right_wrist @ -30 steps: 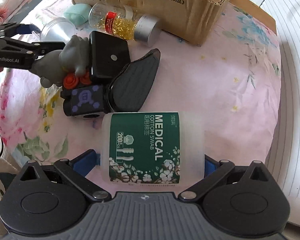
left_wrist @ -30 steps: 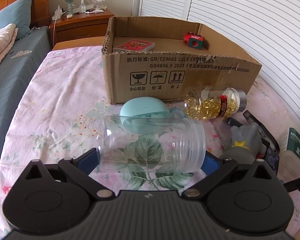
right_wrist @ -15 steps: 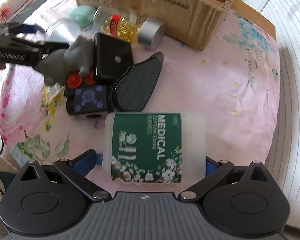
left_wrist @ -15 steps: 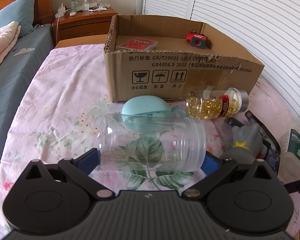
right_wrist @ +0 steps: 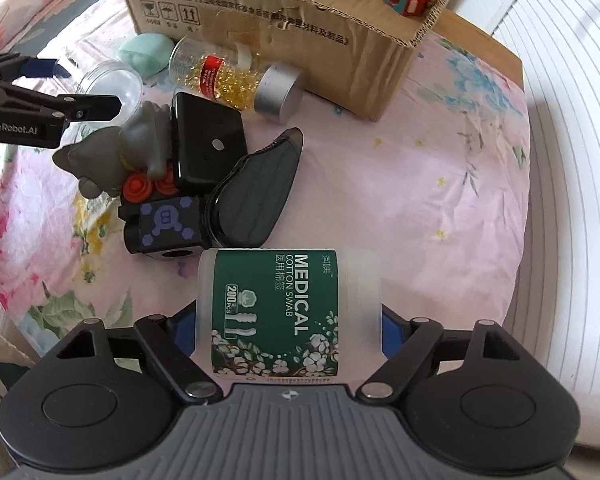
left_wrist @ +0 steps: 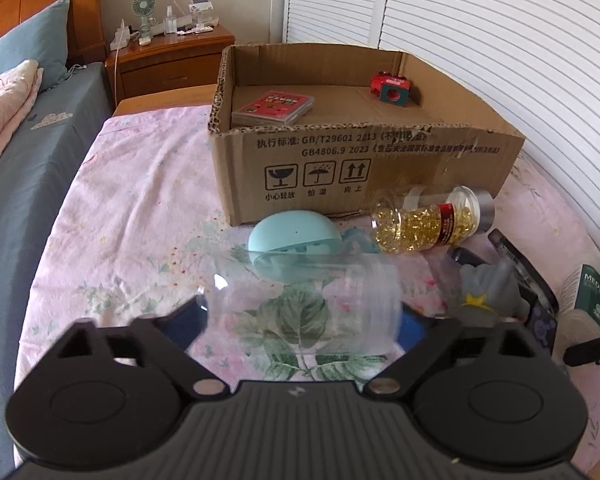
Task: Organize rigid objects
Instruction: 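Grasp the clear plastic jar with the left gripper while the right gripper grasps the MEDICAL tub, then carry the clear jar into the box and open the left gripper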
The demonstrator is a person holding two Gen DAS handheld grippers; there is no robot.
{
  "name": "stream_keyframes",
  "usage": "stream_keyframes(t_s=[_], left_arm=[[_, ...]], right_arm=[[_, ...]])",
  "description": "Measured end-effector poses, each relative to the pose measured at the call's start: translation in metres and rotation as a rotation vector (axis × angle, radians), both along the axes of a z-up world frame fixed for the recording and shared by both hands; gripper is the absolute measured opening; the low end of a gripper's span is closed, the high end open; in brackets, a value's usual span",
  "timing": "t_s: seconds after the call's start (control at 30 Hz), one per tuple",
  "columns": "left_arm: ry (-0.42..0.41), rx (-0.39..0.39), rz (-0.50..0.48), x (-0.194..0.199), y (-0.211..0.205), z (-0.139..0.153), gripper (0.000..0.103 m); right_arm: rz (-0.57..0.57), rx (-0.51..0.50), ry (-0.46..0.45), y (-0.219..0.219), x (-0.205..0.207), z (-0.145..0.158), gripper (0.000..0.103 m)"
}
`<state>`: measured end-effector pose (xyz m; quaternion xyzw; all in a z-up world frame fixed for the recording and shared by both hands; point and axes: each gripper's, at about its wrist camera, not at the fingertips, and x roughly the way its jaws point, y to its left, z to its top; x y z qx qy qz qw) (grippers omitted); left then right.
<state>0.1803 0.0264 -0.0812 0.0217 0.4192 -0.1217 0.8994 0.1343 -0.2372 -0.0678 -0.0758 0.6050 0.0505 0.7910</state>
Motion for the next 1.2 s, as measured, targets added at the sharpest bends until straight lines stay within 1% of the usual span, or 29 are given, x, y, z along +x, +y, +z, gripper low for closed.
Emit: stream_keyframes(t_s=[0.2,0.37,0.5,0.7,0.83,0.97,1.07,1.2], left_arm=[[0.006,0.015,-0.036,0.001,0.003,0.006,0.090],[0.018,0.037,-0.102,-0.003,0.005,0.019,0.090],[0.049,0.046,-0.161,-0.006,0.008,0.034,0.090],[0.049,0.057,-0.241,-0.005,0.007,0.069,0.090],[0.049,0.053,-0.273,0.011,0.002,0.094,0.090],[0.017,0.061,-0.280,0.037,-0.007,0.114,0.090],[0.006,0.073,-0.254,0.062,-0.014,0.120,0.090],[0.017,0.060,-0.219,0.092,-0.022,0.118,0.090]], right_arm=[[-0.032,0.025,0.006,0.007,-0.002,0.000,0.086],[-0.053,0.046,-0.005,0.010,-0.003,0.010,0.086],[-0.063,0.065,-0.044,0.011,-0.004,0.028,0.086],[-0.079,0.100,-0.125,0.013,0.008,0.056,0.086],[-0.067,0.082,-0.191,0.016,0.024,0.078,0.086],[-0.071,0.088,-0.244,0.012,0.049,0.100,0.086],[-0.073,0.082,-0.280,0.010,0.067,0.112,0.086],[-0.082,0.094,-0.309,0.007,0.086,0.120,0.086]])
